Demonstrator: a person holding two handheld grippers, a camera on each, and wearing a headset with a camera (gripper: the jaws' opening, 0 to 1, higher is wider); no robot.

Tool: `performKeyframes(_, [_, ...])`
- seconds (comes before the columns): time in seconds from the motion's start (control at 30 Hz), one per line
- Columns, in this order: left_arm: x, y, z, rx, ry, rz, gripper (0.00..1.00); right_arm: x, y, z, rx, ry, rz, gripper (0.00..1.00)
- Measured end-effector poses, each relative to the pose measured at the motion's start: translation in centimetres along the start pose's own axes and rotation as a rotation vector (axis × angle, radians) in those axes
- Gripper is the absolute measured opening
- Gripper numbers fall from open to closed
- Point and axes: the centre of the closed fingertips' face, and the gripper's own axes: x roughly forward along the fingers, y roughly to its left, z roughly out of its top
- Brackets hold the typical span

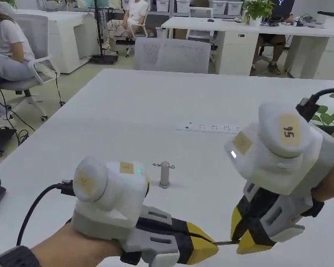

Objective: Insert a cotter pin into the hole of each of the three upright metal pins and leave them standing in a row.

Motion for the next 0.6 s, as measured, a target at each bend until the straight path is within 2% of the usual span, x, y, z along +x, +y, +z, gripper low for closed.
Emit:
performKeyframes(0.07, [-0.08, -0.05, 0.23, -0.019, -0.016, -0.006, 0.0, 0.1, -0.14, -0.13, -0.014, 0.011, -0.008, 0.1])
performKeyframes(0.37, [-0.23, 0.01, 0.36, -0.084, -0.035, -0.015, 0.0, 0.25, -0.72, -0.32, -0.045, 0.02, -0.039, 0.05])
performKeyframes(0.53, [-0.12, -0.07, 0.37, -0.083, -0.037, -0.012, 0.0, 0.24, -0.75, -0.4, -0.021, 0.024, -0.039, 0.04])
performKeyframes(0.6, [-0.1, 0.1, 0.57, -0.029, -0.049, 0.006, 0.0, 0.18, -0.79, -0.45, -0.009, 0.026, -0.037, 0.04])
